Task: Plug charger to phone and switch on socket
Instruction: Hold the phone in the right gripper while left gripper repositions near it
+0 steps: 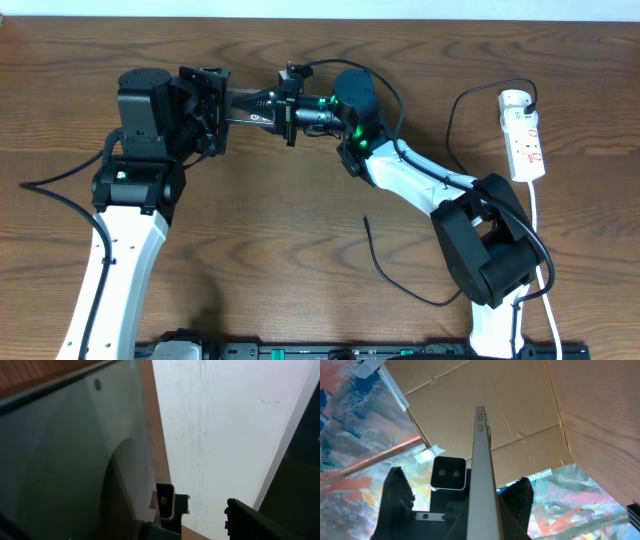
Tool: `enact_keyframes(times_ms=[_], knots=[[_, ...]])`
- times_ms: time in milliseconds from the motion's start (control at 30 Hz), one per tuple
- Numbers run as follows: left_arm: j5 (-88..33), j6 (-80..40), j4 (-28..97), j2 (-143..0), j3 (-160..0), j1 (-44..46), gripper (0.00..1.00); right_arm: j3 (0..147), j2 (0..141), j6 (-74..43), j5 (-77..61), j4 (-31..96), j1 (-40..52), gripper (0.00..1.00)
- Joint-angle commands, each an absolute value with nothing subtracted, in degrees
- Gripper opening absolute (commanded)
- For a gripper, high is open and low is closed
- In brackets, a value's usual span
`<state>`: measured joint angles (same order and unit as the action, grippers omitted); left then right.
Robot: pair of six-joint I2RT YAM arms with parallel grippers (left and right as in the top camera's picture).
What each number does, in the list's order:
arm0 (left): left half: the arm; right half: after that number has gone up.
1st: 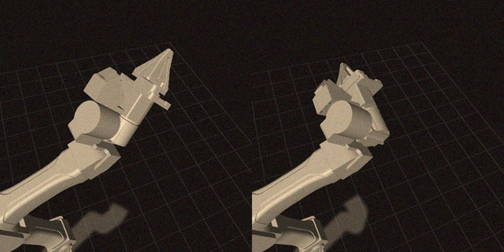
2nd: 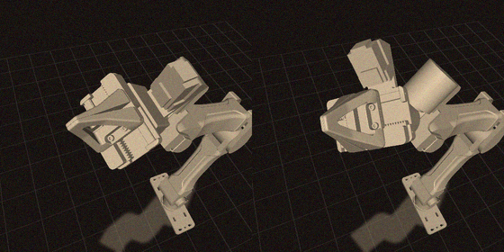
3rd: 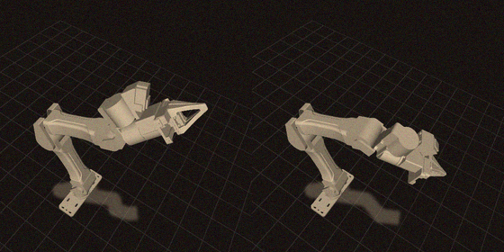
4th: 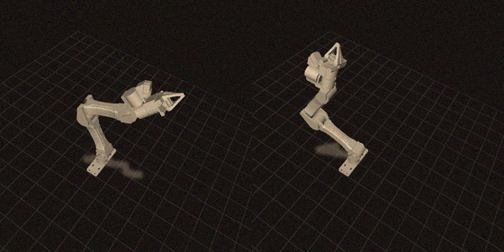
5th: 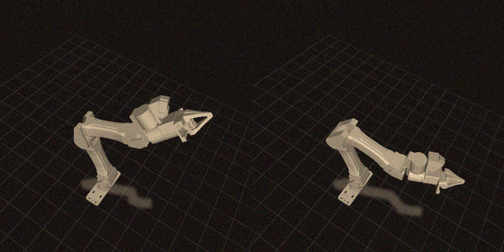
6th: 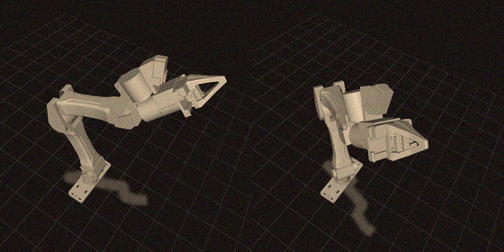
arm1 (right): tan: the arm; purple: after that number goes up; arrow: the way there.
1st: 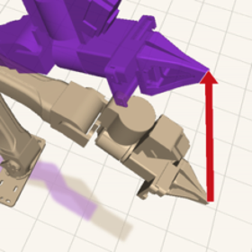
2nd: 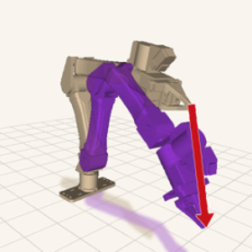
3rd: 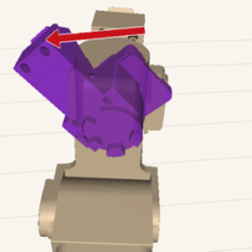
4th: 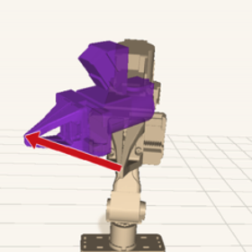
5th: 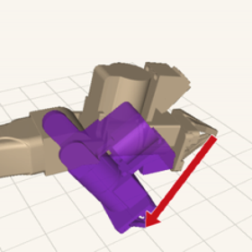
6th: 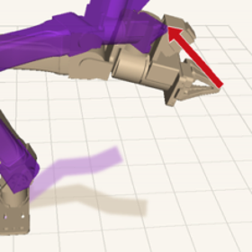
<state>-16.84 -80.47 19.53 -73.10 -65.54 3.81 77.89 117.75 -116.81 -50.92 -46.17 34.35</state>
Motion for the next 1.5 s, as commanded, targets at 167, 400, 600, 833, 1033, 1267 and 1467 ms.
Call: enact_keyframes(times_ms=[167, 400, 600, 833, 1033, 1267, 1467], knots=[[-17.3, -78.9, 19.0, -75.2, -65.8, 3.6, 0.71, 78.6, 117.2, -117.4, -50.2, -48.3, 35.2, 0.01], [-17.3, -78.9, 19.0, -76.4, -65.8, 3.6, 0.67, 78.6, 117.2, -117.4, -50.1, -49.1, 35.2, 0.01], [-17.3, -78.9, 18.9, -76.4, -65.8, 3.6, 0.63, 78.6, 117.2, -117.4, -50.8, -49.1, 35.2, 0.01], [-17.3, -78.9, 18.8, -76.4, -65.8, 3.6, 0.47, 78.6, 117.2, -117.4, -51.2, -49.1, 35.2, 0.01], [-17.3, -78.9, 18.2, -76.4, -65.8, 3.6, 0.4, 78.6, 117.2, -117.4, -51.4, -49.1, 35.0, 0.01], [-17.3, -78.9, 17.6, -76.4, -65.8, 3.6, 0.32, 78.6, 117.2, -117.4, -52.2, -49.1, 34.6, 0.01], [-17.1, -78.9, 17.6, -76.4, -65.8, 3.5, 0.31, 78.6, 117.2, -117.4, -53.1, -49.1, 34.2, 0.01]])
